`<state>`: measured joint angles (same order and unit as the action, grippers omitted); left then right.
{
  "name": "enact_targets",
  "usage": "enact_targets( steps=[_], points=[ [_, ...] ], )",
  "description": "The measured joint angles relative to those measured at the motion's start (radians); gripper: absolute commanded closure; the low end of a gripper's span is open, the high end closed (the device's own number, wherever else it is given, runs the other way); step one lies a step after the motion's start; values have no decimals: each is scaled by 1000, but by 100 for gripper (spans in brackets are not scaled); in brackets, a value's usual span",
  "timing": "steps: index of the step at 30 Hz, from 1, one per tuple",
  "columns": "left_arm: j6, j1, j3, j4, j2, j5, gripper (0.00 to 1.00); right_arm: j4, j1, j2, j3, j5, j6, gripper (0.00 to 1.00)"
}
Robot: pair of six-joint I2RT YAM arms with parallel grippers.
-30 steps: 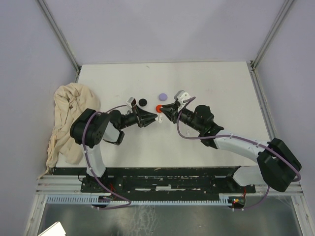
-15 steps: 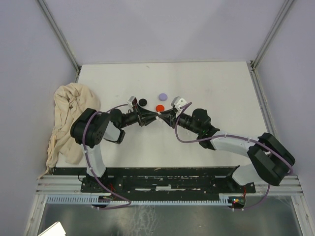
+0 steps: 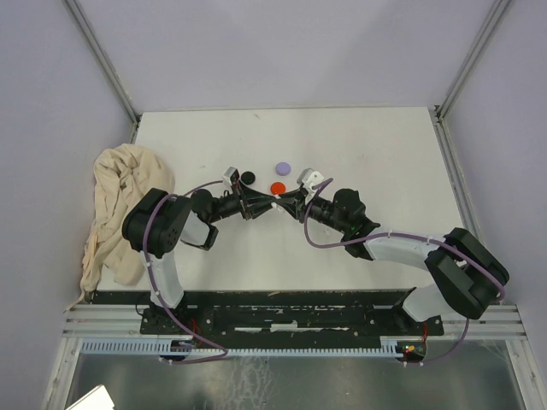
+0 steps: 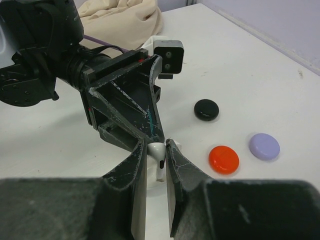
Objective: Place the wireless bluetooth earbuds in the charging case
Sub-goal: Place the earbud in the charging case.
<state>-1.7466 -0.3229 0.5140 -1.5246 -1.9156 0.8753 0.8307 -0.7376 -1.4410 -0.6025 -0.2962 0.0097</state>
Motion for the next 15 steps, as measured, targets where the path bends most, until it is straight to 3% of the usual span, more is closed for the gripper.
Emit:
enact_targets(
  steps=[15],
  points=[
    [0,0,0,0,17,-1,97,8,6,0,9,-12,0,98]
  ],
)
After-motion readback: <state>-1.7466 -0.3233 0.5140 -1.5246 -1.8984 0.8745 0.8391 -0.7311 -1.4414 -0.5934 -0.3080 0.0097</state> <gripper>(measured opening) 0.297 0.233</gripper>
